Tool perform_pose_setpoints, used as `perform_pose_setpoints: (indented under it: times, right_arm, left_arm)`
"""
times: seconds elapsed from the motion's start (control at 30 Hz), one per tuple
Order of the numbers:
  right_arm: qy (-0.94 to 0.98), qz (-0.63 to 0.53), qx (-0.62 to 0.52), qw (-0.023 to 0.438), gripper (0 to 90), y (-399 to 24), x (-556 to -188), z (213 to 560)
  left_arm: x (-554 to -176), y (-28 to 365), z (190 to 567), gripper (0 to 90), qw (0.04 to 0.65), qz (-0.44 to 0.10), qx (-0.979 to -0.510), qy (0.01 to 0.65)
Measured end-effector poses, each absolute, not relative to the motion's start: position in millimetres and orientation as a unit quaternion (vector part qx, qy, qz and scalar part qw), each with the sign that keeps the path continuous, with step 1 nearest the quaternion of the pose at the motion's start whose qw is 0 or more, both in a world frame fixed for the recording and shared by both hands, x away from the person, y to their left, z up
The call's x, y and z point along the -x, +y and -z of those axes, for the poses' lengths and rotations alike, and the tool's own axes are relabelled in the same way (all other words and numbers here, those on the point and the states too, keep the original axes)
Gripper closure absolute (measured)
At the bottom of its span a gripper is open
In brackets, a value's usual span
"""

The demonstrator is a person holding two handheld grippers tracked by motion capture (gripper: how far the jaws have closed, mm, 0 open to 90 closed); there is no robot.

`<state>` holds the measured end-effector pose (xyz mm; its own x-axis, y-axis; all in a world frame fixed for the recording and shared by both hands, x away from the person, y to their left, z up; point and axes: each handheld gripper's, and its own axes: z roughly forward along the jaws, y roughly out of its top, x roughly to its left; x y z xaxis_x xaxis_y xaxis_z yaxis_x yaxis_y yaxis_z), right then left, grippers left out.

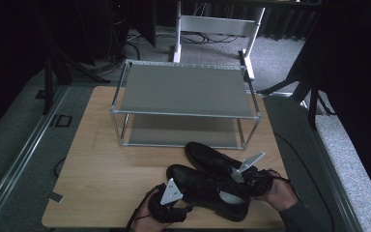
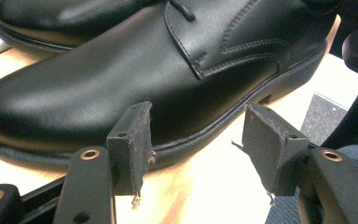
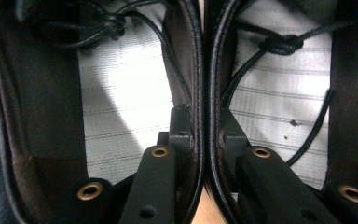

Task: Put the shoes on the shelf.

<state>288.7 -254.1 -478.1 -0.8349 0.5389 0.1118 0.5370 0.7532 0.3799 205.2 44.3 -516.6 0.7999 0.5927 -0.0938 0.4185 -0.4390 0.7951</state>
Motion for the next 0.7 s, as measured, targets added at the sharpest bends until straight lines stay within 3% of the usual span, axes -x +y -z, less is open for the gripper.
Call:
perform_pose_setpoints:
  times: [0.7]
  right_arm:
    - [0.916,-0.258,-0.305,0.037,80.7,-245,-297,459]
  left_arm:
    - [-209,59,512,42.1,0.442,-0.116,-0.830,0.321]
